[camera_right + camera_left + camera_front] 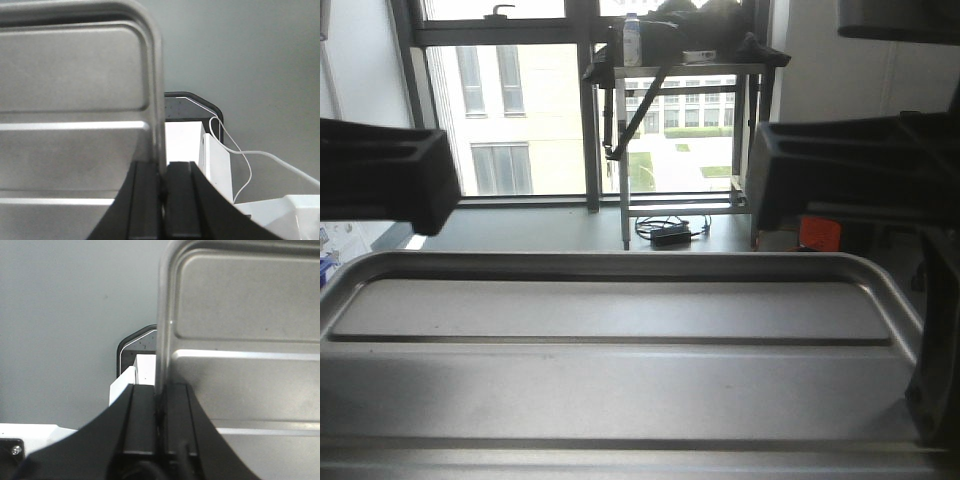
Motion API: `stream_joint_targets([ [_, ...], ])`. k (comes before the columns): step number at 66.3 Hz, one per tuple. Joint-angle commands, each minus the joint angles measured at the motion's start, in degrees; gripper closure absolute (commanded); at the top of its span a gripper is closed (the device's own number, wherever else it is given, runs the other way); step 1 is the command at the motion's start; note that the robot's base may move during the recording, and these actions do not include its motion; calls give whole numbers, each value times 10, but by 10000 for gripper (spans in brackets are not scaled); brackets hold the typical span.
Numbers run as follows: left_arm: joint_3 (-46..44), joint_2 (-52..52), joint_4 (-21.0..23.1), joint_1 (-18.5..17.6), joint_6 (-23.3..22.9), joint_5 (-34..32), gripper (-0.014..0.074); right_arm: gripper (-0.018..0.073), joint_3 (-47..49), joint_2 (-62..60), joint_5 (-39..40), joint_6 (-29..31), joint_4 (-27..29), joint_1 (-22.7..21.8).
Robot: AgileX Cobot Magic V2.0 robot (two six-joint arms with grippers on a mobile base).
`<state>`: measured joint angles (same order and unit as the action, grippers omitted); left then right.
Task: Grab silver tray and stack on right shelf
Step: 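Carry the tray with both grippers while the base drives to another shelf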
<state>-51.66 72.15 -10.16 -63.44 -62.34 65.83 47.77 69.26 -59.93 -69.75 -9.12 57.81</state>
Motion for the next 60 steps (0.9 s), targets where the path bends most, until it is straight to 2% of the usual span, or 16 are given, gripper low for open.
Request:
stream_joint_targets([
  [1,-13,-15,-20,-2,2,109,695,501,15,-15,-39,1,-31,-1],
  [60,-13,-15,-20,-2,2,109,695,501,15,-15,-39,1,-31,-1],
])
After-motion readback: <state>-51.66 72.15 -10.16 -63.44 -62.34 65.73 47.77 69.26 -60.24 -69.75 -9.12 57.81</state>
